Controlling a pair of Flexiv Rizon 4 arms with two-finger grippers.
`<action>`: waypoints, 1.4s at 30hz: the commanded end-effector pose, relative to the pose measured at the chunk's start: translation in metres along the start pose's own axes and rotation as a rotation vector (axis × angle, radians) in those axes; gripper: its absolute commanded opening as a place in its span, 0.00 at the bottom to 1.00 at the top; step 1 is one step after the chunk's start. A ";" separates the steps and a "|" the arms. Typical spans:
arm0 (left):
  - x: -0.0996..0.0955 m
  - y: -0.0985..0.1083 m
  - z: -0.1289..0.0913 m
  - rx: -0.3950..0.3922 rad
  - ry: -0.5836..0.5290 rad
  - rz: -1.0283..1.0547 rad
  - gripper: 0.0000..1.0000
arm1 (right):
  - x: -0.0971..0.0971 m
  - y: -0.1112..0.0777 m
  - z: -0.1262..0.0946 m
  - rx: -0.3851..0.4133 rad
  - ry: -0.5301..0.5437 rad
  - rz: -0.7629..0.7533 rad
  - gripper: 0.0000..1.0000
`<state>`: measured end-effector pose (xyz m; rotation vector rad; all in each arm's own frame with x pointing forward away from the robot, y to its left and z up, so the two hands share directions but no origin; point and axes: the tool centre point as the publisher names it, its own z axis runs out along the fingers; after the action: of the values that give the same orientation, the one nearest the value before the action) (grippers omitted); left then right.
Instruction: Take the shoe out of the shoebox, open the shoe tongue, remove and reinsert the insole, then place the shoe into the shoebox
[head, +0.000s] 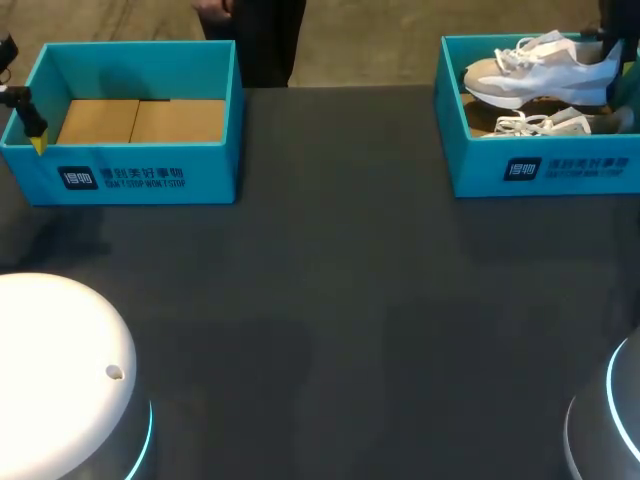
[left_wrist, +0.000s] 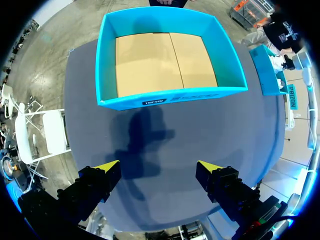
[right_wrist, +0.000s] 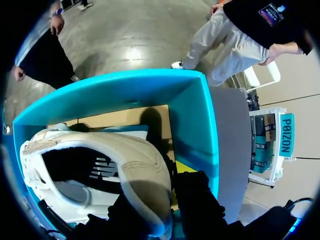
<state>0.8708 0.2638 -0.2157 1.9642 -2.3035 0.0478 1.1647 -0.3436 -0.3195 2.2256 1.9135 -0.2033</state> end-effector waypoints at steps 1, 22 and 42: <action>0.000 0.001 0.000 0.000 -0.002 -0.001 1.00 | 0.002 0.001 0.002 0.003 -0.003 -0.001 0.00; 0.000 0.001 0.000 0.000 -0.002 -0.001 1.00 | 0.012 -0.006 0.016 0.015 0.000 0.011 0.00; 0.000 0.001 0.000 0.000 -0.002 -0.001 1.00 | 0.022 -0.002 0.038 0.006 0.001 -0.004 0.00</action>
<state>0.8708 0.2638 -0.2157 1.9642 -2.3035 0.0478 1.1627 -0.3301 -0.3579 2.2215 1.9187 -0.2063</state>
